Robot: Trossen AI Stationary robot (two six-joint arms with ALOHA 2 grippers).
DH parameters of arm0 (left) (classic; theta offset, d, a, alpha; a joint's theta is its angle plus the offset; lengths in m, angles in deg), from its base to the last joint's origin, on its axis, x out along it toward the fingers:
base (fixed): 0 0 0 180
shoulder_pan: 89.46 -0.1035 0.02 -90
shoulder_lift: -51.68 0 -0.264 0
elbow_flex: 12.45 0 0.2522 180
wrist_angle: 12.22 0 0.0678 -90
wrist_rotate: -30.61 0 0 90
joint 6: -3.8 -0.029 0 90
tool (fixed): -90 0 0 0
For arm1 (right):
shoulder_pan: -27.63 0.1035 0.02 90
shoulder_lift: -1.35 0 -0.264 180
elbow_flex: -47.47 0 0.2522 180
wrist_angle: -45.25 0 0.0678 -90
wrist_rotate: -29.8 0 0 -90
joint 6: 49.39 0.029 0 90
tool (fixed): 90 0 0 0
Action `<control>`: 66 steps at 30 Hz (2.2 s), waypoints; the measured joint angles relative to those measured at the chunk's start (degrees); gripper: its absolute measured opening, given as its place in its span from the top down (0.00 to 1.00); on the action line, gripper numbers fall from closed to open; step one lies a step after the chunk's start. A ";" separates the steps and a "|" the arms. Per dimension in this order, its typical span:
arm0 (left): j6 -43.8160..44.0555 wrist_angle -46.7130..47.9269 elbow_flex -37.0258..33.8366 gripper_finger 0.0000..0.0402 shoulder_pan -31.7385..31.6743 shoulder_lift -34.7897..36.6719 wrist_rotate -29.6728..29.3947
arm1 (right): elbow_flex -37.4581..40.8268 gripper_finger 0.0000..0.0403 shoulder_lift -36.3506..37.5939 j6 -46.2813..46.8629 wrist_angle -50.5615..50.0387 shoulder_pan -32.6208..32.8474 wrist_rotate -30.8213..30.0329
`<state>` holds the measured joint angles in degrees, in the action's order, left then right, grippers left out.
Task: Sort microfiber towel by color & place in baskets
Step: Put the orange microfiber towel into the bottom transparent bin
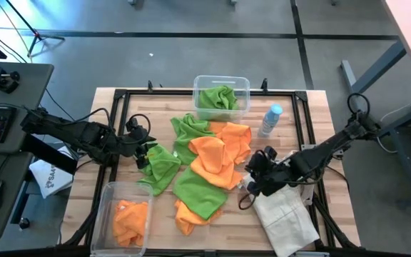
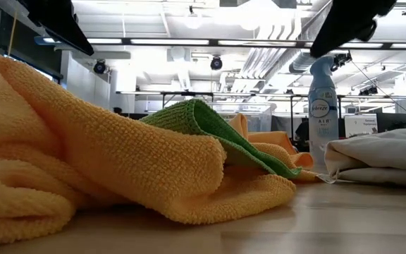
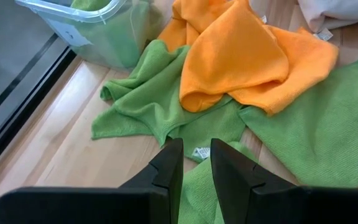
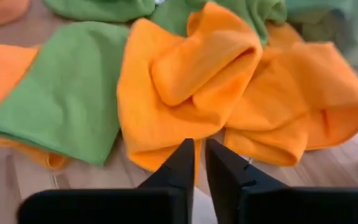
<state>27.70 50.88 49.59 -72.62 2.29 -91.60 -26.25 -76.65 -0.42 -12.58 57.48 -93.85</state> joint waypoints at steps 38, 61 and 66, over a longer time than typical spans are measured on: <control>-13.09 -30.16 0.02 0.83 0.04 -16.13 3.68 | 1.84 0.52 -21.39 3.09 29.75 -24.29 12.90; -25.68 -45.92 3.39 0.83 0.04 -16.06 4.68 | -20.29 0.99 -10.84 -27.13 15.41 -15.93 8.12; -27.01 -52.71 3.41 0.78 0.04 -16.06 5.14 | -27.70 0.99 -11.19 -32.53 12.54 -15.40 6.73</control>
<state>0.69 -1.82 53.00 -72.58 -13.77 -86.46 -53.95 -87.84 -32.94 -0.04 42.08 -87.12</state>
